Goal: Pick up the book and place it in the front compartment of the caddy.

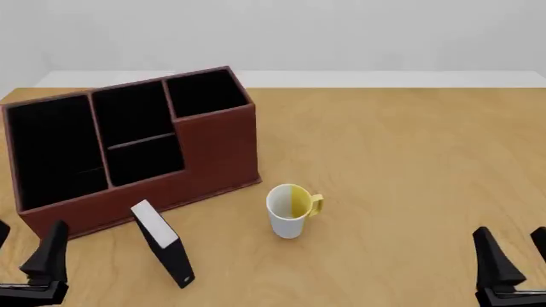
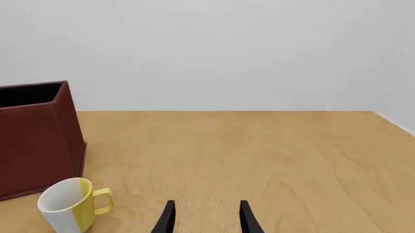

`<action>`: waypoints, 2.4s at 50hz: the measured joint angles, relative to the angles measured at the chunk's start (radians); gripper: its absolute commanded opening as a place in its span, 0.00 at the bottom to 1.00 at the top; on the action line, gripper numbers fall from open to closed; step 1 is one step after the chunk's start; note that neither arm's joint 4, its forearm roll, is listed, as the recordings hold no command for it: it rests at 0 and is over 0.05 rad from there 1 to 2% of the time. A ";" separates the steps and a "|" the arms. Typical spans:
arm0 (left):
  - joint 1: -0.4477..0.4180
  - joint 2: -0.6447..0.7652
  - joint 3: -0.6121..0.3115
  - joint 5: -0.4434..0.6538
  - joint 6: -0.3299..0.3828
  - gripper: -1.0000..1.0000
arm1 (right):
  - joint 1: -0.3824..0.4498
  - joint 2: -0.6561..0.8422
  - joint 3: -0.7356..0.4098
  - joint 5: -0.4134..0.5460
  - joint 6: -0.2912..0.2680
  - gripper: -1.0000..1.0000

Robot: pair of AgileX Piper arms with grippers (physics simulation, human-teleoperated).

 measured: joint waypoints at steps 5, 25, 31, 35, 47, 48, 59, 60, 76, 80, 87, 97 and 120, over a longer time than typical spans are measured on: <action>-0.003 -0.020 0.006 0.017 -0.007 1.00 | 0.000 0.002 -0.002 0.000 0.000 1.00; -0.036 0.024 0.000 -0.057 -0.007 1.00 | 0.000 0.005 -0.004 0.000 0.000 1.00; -0.050 0.095 -0.007 -0.142 0.009 1.00 | 0.000 0.005 -0.004 -0.001 0.000 1.00; -0.056 0.155 -0.018 -0.203 0.014 1.00 | 0.000 0.006 -0.004 -0.001 0.000 1.00; -0.109 0.394 -0.065 -0.396 0.055 1.00 | 0.000 0.008 -0.003 -0.005 0.000 1.00; -0.116 0.412 -0.072 -0.405 0.060 1.00 | 0.000 0.008 -0.003 -0.005 0.000 1.00; -0.229 0.540 -0.229 -0.330 0.125 1.00 | 0.000 0.009 -0.003 -0.006 0.000 1.00; -0.244 0.546 -0.245 -0.315 0.134 1.00 | 0.000 0.010 -0.002 -0.006 0.000 1.00; -0.502 0.629 -0.524 -0.029 0.237 1.00 | 0.000 0.010 -0.001 -0.008 0.000 1.00; -0.558 0.663 -0.600 0.041 0.270 1.00 | 0.000 0.010 -0.001 -0.008 0.000 1.00; -0.655 0.719 -0.717 0.155 0.343 1.00 | 0.000 0.009 -0.001 -0.008 0.000 1.00; -0.788 0.816 -0.891 0.330 0.425 1.00 | 0.000 0.009 0.000 -0.008 0.000 1.00; -0.982 0.928 -1.181 0.704 0.624 1.00 | 0.000 0.009 0.000 -0.008 0.000 1.00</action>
